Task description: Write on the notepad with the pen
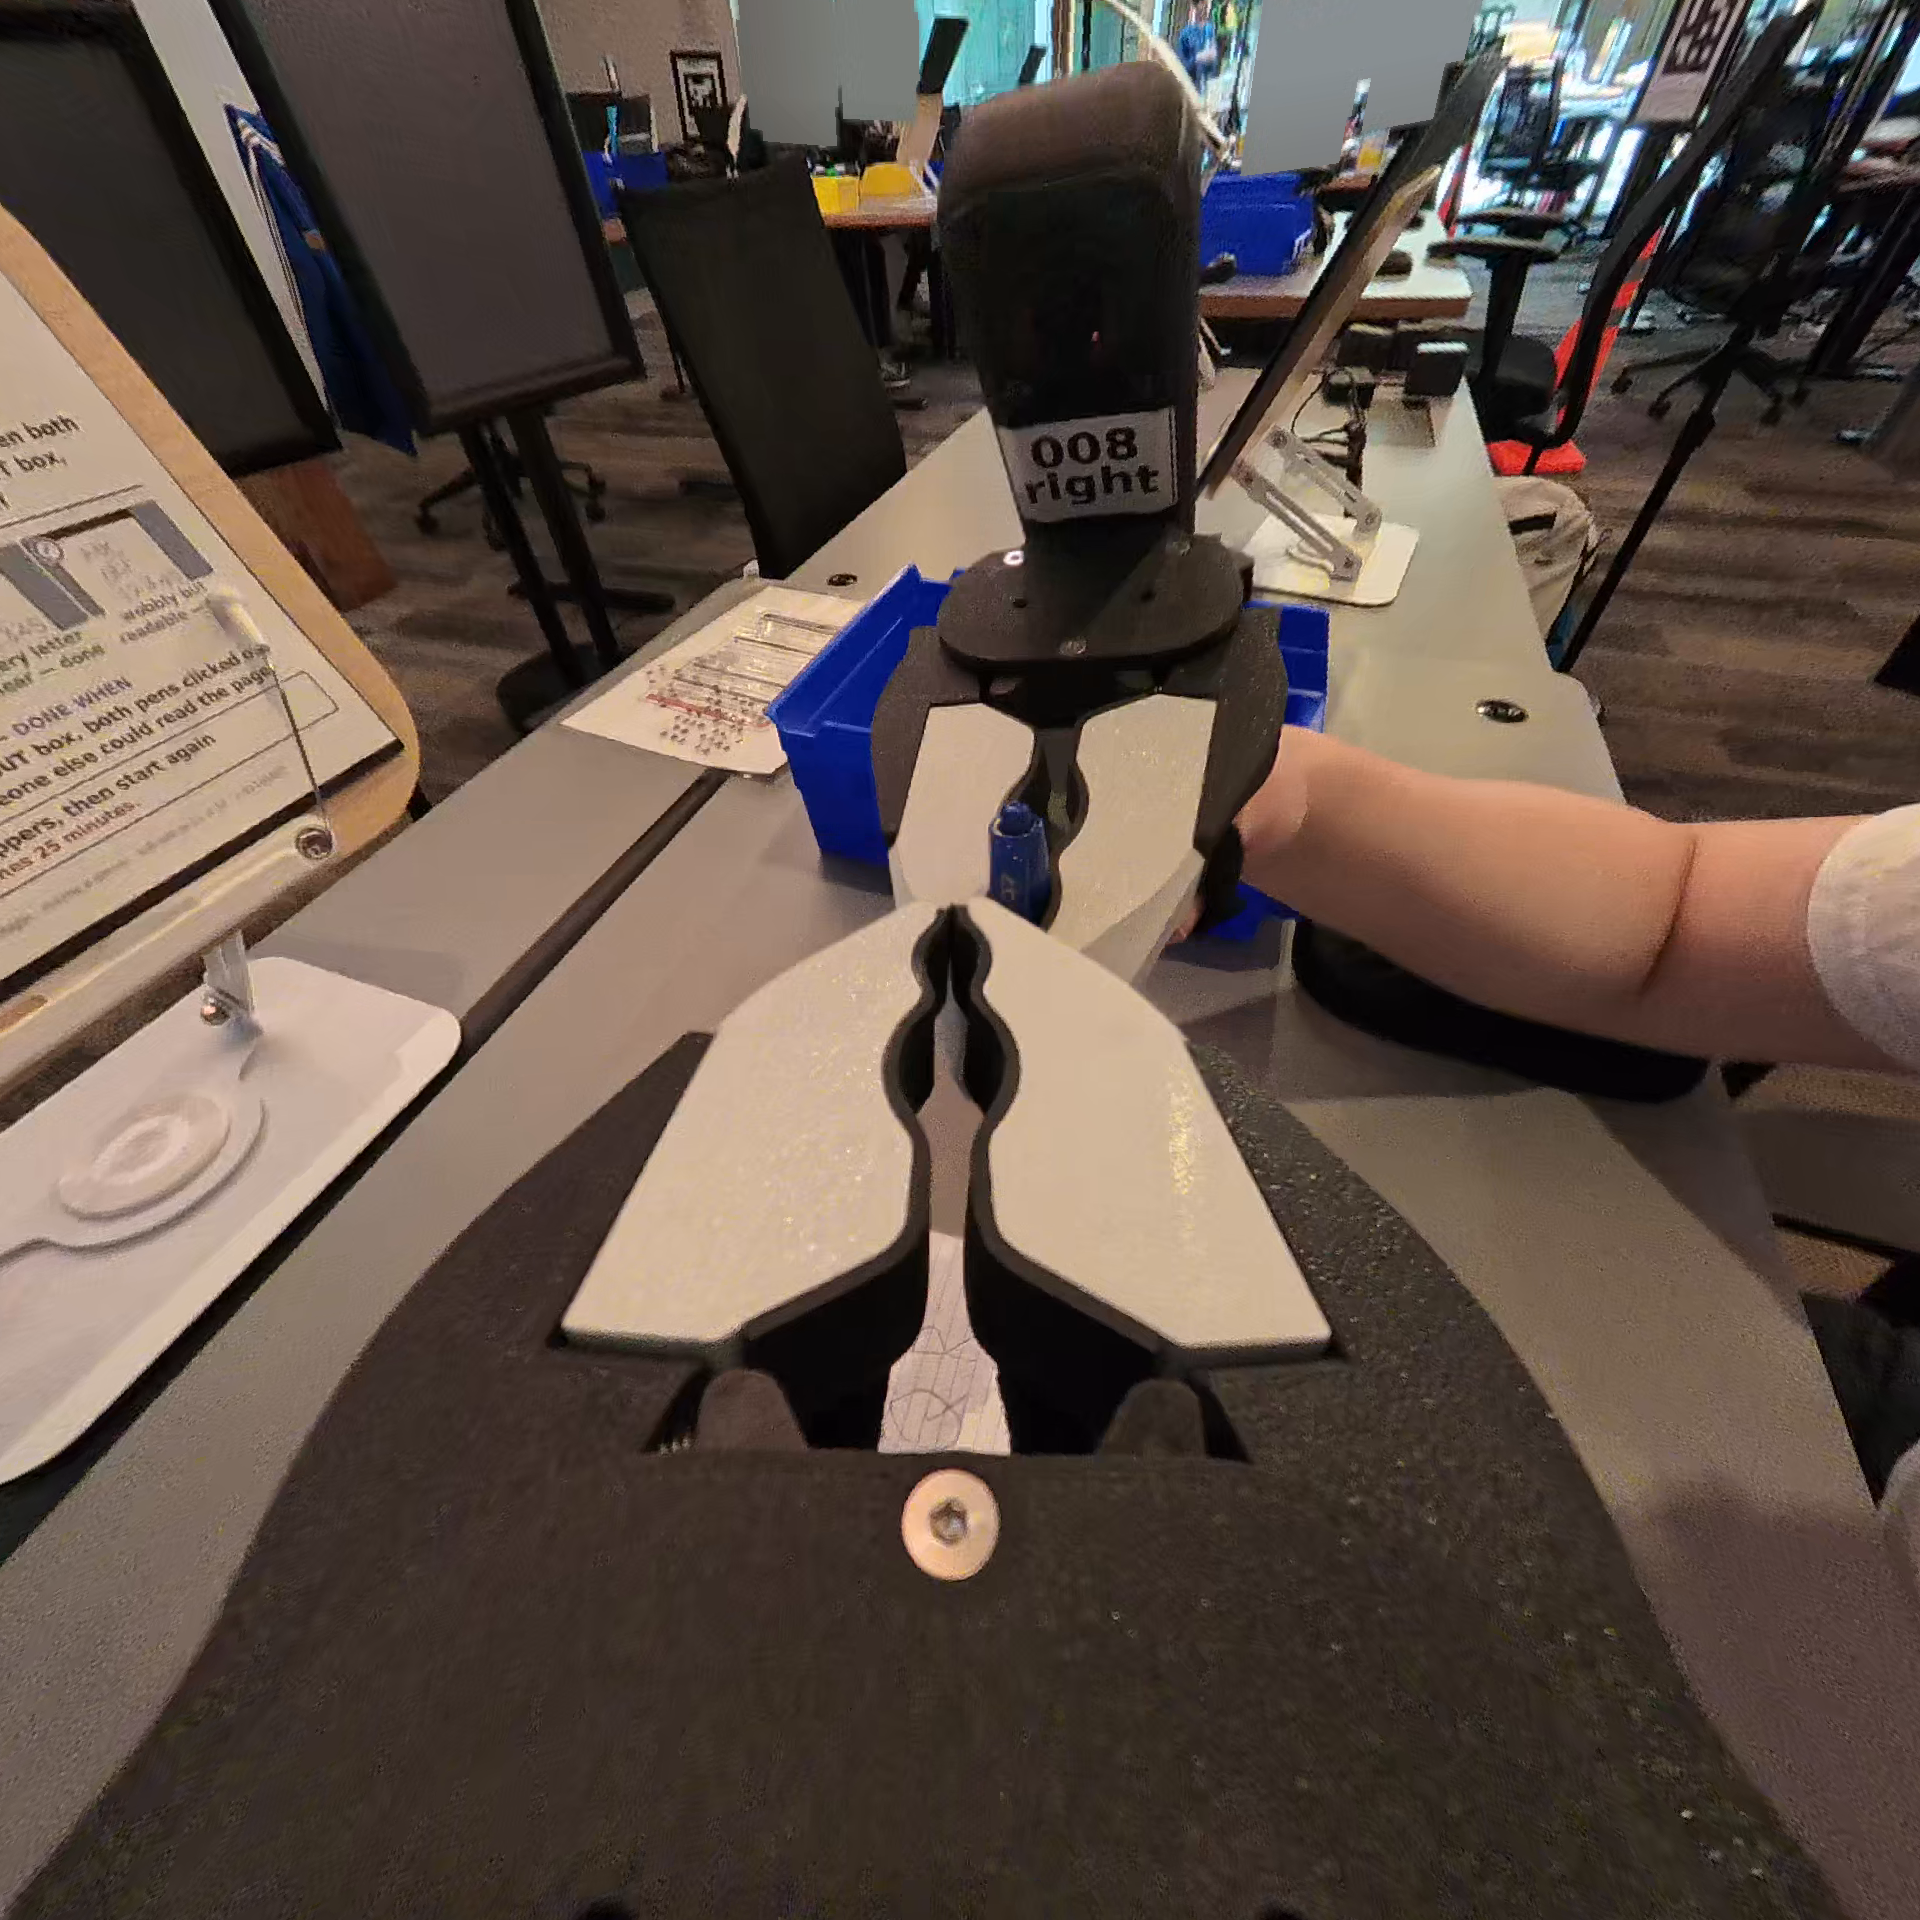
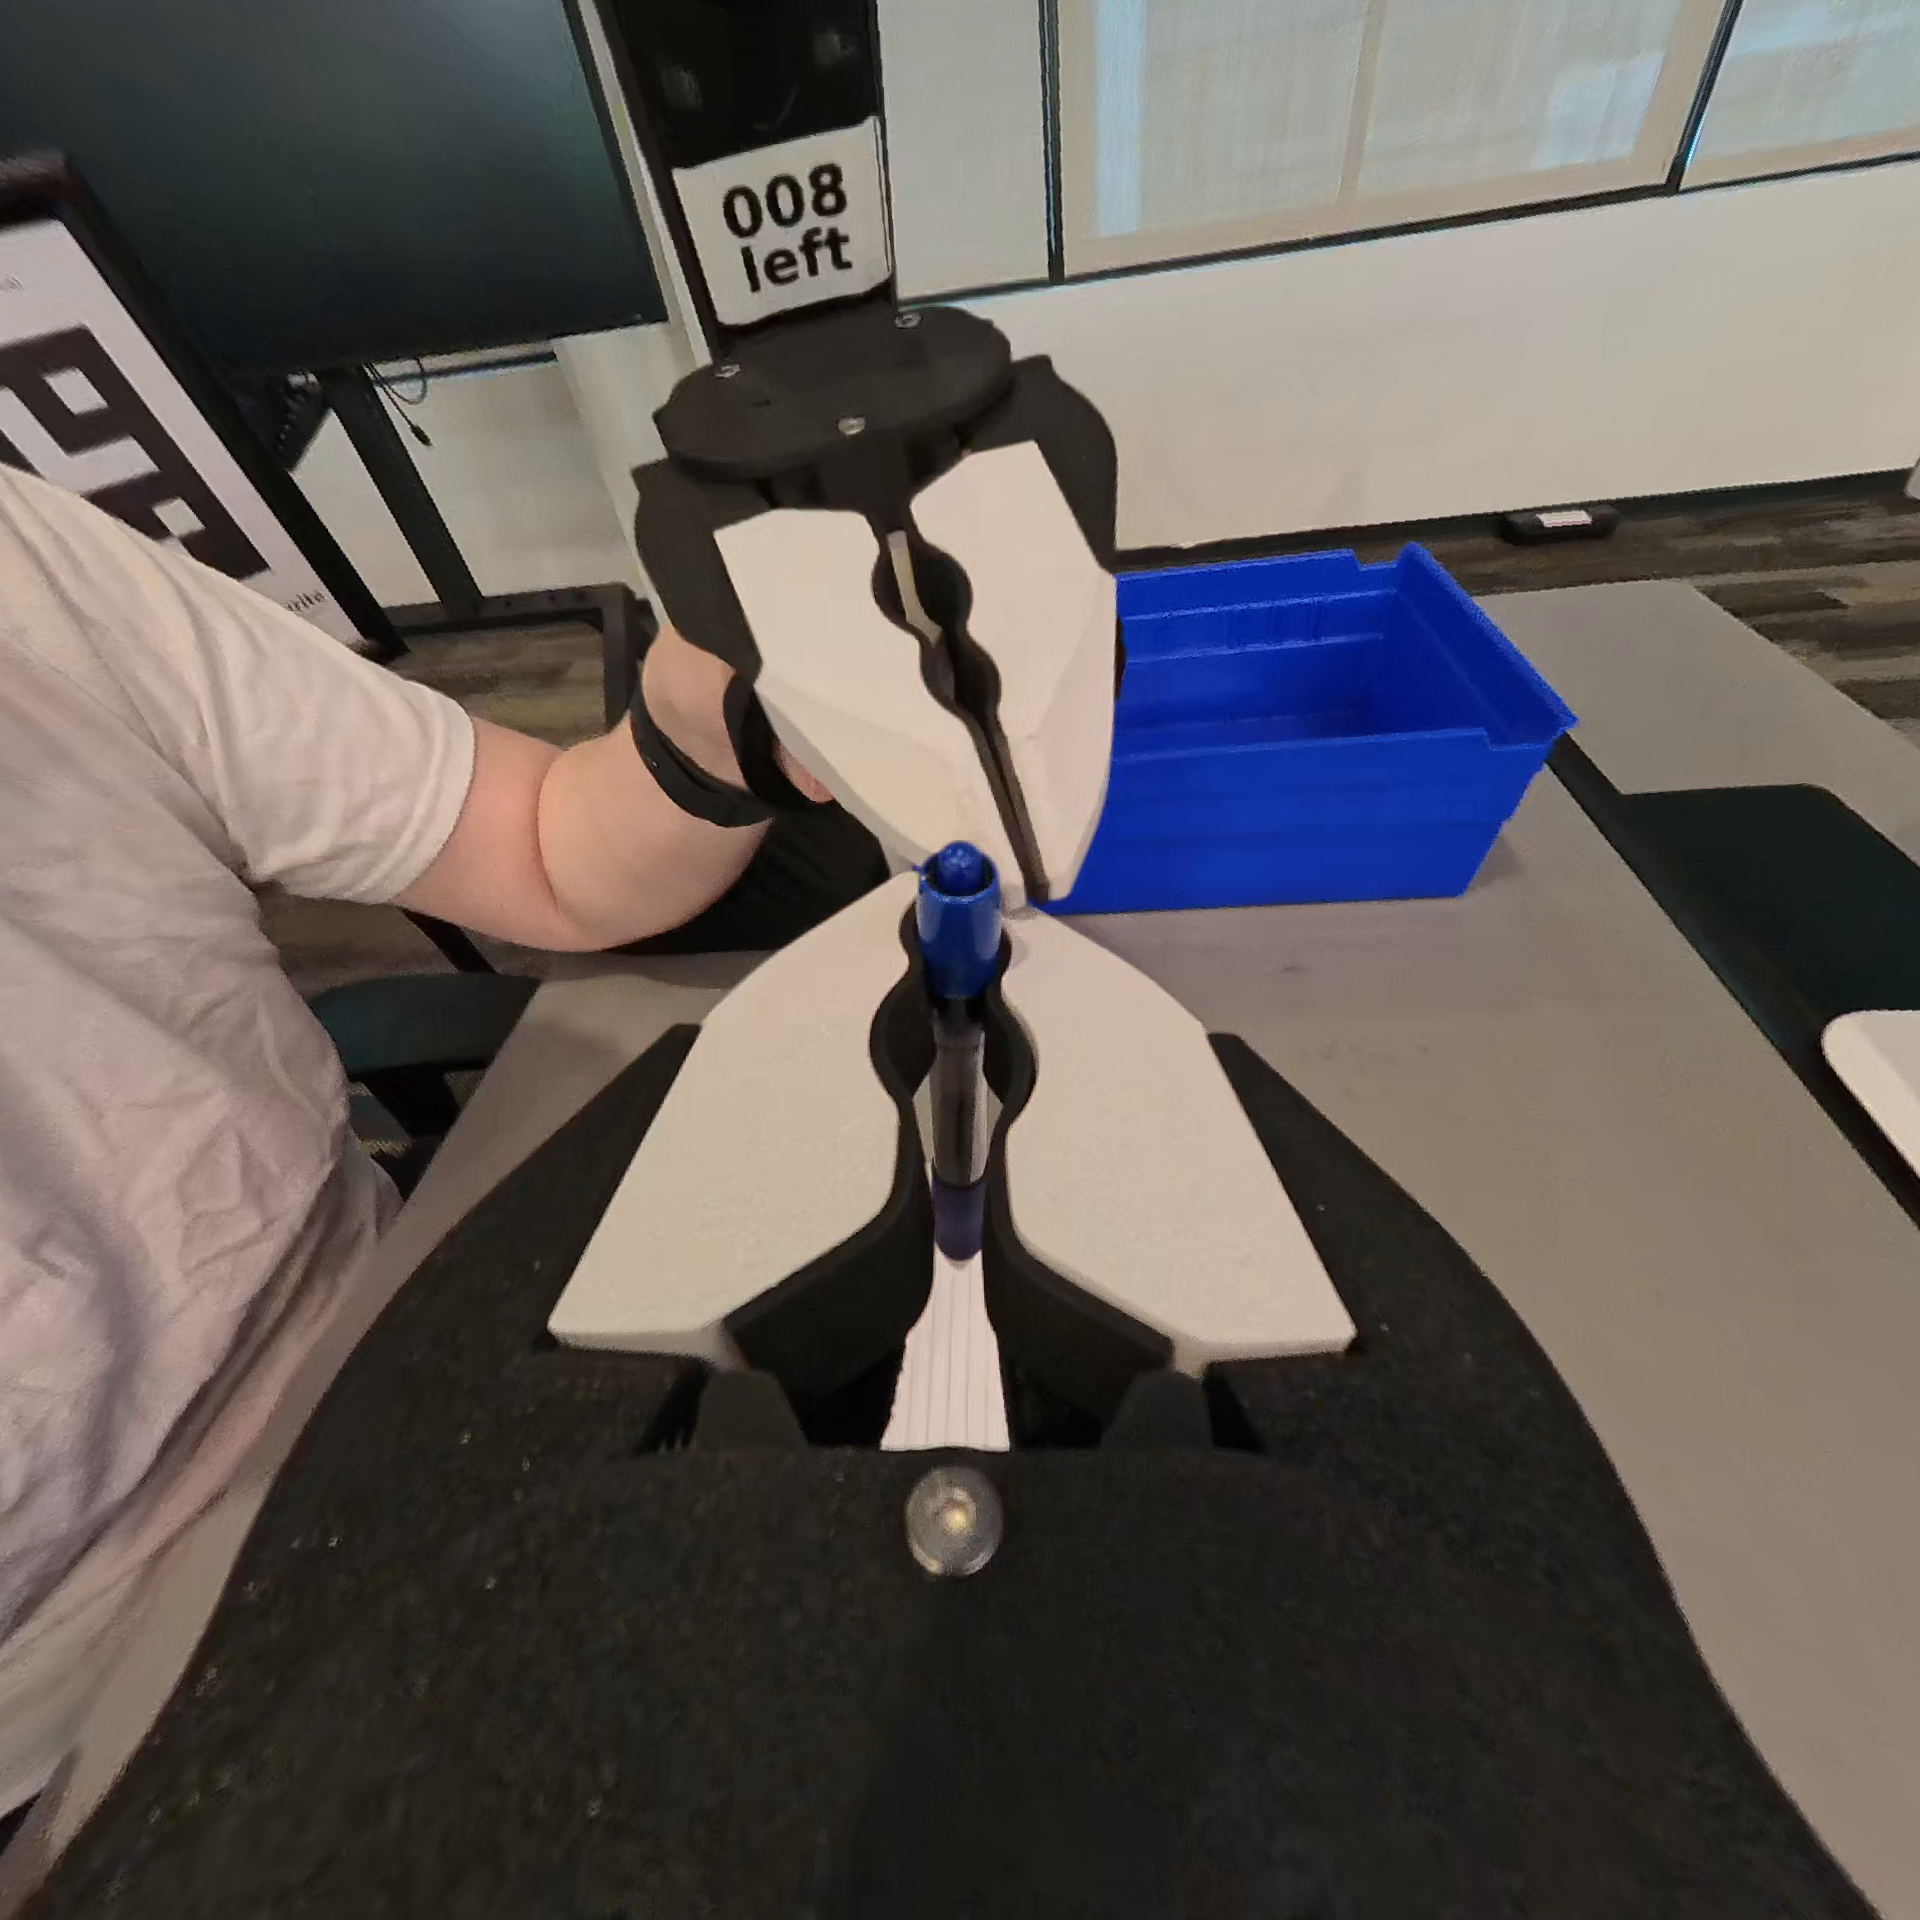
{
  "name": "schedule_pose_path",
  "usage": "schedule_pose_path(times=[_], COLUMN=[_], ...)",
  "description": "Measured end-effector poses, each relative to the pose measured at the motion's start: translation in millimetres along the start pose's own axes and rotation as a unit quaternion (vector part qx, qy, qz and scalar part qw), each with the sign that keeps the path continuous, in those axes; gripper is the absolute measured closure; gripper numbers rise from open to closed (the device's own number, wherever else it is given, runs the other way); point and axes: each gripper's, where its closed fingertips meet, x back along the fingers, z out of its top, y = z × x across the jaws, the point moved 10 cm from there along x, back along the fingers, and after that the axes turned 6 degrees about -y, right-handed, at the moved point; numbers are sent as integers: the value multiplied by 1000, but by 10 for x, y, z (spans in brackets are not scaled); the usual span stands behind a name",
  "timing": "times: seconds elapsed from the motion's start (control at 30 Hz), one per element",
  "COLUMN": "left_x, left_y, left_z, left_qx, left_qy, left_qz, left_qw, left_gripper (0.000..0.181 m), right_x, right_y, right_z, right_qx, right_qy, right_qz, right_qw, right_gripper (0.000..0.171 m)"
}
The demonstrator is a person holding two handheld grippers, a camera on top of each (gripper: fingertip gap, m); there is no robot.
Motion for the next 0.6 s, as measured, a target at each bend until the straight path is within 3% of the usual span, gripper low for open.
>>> schedule_pose_path(times=[0.2, 0.6], left_x=[193, 11], left_y=[-1, 33], left_z=[113, 42], left_qx=[21, 34], left_qy=[85, 52], left_qz=[-10, -48], left_qw=[996, 997], left_gripper=[181, 181], right_x=[-72, -97], right_y=[20, -15], right_z=[-64, -38], right_qx=[2, -4], right_qy=[-47, -27], right_qz=[-2, 9], right_qw=[999, 1000], right_gripper=[167, 167])
